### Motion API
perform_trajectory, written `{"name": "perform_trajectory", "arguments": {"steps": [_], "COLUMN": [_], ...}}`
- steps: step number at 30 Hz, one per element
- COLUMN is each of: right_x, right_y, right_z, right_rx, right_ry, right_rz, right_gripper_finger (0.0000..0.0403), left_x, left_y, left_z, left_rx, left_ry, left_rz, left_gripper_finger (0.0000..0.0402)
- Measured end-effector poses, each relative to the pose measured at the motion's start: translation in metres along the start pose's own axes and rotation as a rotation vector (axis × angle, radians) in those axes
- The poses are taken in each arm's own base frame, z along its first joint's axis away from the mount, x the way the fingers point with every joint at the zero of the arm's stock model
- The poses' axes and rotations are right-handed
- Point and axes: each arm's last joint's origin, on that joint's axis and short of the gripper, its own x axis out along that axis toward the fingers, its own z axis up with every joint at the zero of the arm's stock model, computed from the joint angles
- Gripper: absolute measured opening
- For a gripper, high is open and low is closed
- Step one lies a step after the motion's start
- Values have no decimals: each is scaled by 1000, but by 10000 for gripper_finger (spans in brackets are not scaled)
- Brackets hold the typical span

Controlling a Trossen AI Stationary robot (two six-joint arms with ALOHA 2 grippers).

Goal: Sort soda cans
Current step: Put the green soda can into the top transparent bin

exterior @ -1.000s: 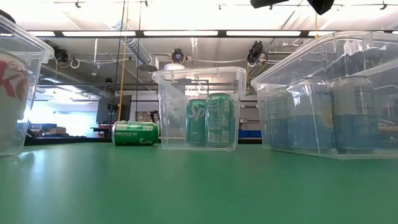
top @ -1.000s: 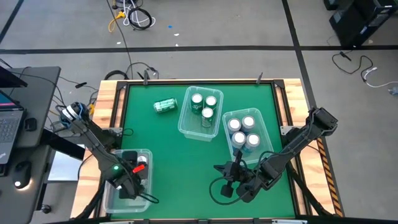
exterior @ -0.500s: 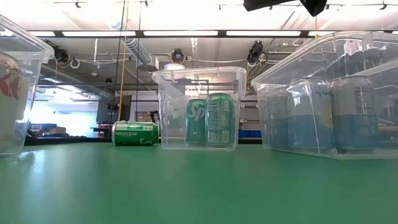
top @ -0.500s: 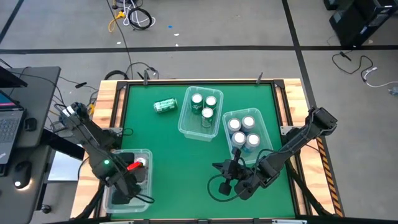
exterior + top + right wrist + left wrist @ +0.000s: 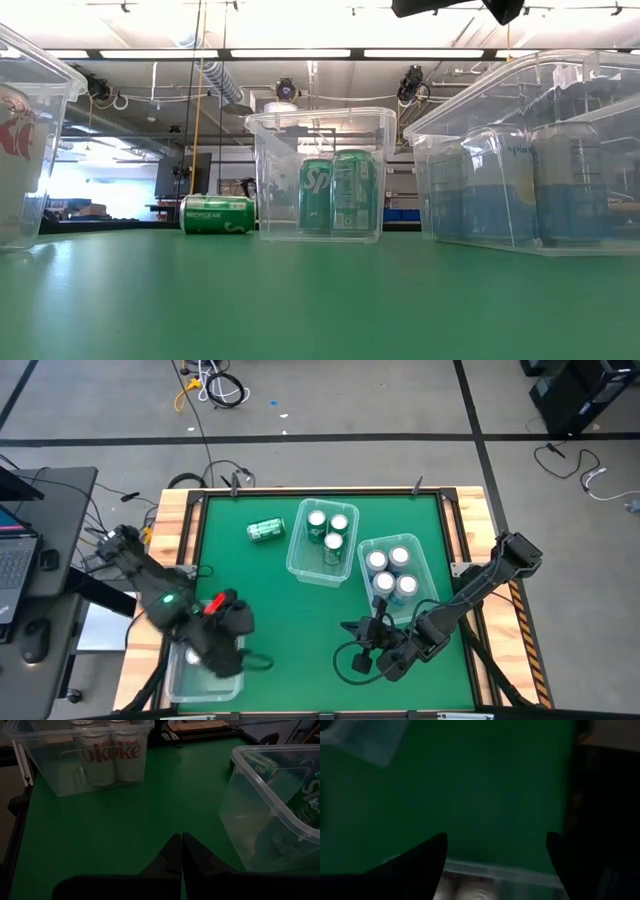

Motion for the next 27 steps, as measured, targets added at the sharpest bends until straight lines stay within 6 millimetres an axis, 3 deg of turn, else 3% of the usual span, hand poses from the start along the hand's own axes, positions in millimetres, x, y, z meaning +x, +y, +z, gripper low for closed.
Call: {"name": "perform_trajectory", "arguments": {"steps": [7, 17, 27], "right_x": [0, 7, 15], "right_y": [0, -4, -11], "right_z": [0, 4, 8], "right_rx": [-4, -28, -20], "right_ry": [0, 14, 27], "right_rz": [3, 4, -6], "right_gripper_finger": [0, 0, 0], "left_x": [12, 27, 39], "left_y": [39, 136, 210], "left_z": [26, 80, 109], "left_rx": [70, 113, 70], "left_ry": [71, 106, 70], "left_rz": [124, 271, 359], "left_gripper_finger": [255, 16, 20]}}
